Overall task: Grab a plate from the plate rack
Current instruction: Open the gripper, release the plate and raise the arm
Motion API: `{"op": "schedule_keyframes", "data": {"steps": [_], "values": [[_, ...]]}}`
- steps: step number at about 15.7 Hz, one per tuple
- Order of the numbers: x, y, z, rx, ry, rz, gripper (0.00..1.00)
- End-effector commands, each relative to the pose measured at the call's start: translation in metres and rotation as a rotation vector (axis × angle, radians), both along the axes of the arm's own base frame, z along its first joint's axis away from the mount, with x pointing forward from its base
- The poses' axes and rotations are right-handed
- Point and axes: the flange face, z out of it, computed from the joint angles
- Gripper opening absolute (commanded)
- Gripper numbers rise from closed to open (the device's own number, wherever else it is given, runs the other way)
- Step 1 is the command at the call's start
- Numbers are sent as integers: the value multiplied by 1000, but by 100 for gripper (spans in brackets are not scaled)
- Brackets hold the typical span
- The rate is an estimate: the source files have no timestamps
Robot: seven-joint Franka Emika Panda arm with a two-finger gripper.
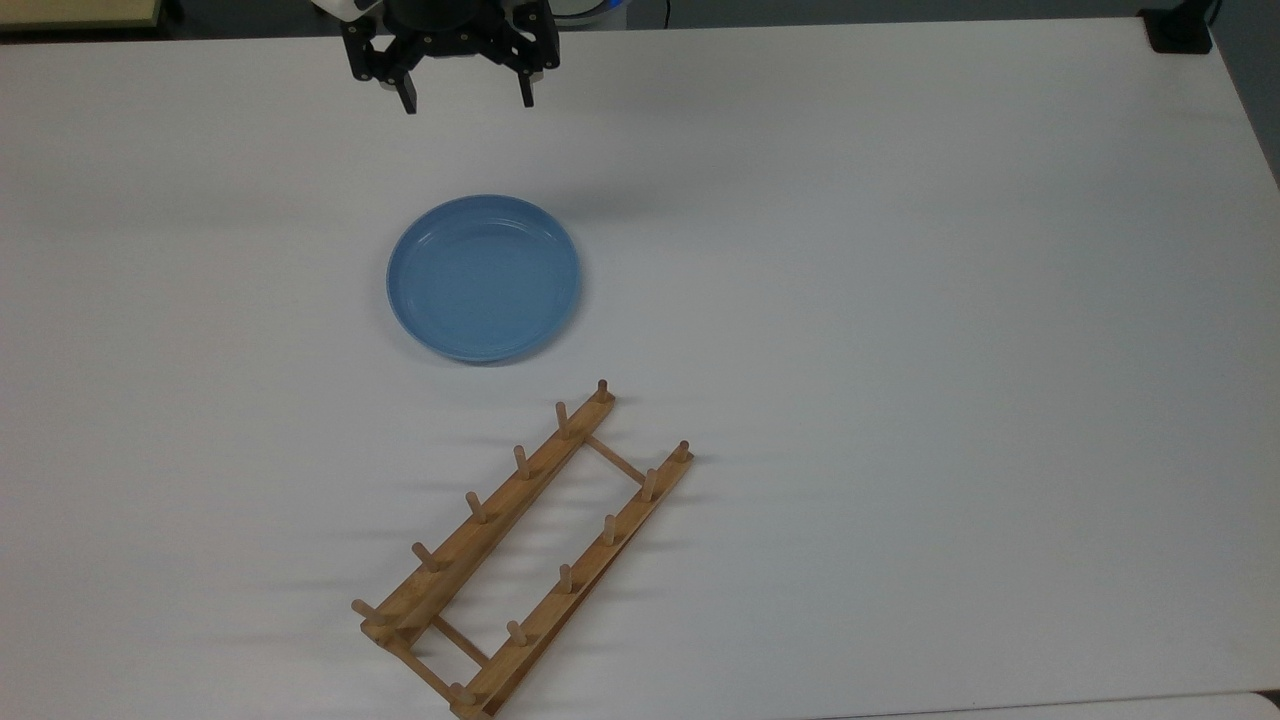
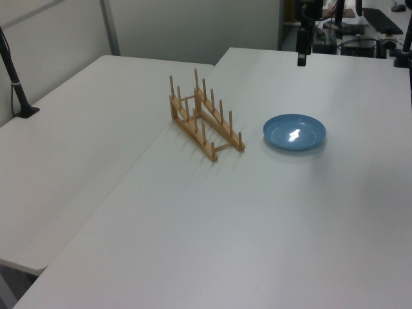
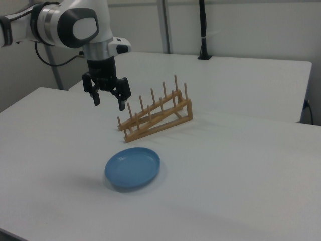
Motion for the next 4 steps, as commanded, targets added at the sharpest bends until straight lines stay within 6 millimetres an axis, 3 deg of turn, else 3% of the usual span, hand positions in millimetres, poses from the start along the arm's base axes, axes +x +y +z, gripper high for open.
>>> {"op": "schedule_keyframes", "data": {"steps": [1,4], "values": [[-2,-1,2,-1,8,-28,100],[-1,-2,3,-1,-3,-32,100]]}}
